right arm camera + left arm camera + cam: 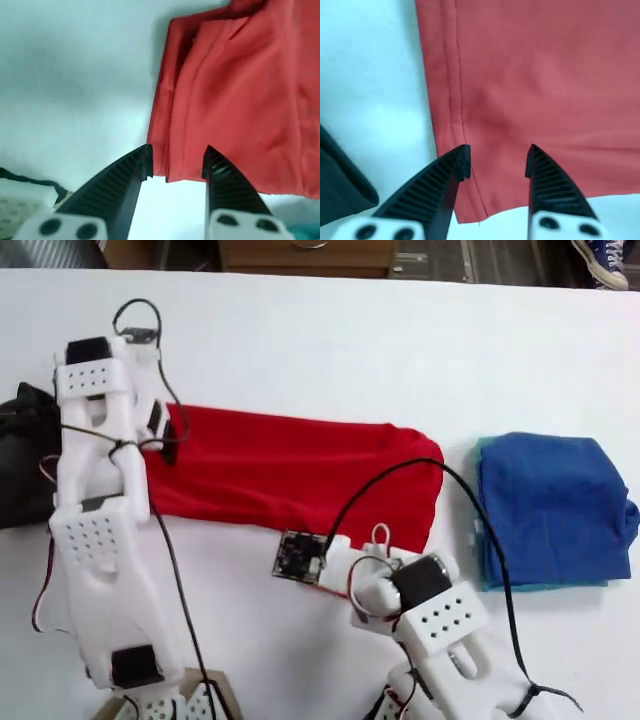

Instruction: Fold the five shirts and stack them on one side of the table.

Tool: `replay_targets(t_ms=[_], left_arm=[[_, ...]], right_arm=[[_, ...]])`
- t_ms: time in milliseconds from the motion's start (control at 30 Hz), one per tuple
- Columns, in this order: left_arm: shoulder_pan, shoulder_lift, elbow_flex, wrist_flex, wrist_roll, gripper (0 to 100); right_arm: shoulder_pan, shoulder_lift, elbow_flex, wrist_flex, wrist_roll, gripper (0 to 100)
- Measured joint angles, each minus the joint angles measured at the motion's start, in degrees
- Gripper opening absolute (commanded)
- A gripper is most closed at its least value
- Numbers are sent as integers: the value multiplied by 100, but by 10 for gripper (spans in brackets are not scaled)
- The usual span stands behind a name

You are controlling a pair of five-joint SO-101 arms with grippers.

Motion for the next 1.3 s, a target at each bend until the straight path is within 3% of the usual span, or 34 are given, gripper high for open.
replay_targets(t_ms=[567, 833, 1300], left_arm=[[35, 9, 62, -26, 9, 209], [70, 9, 62, -18, 9, 209], [404, 9, 62, 9, 9, 209]], right_arm=[[-9, -9, 1433, -1582, 255, 173], [-9, 0, 1459, -1714, 264, 210], [-18, 2646, 141, -1864, 237, 176]])
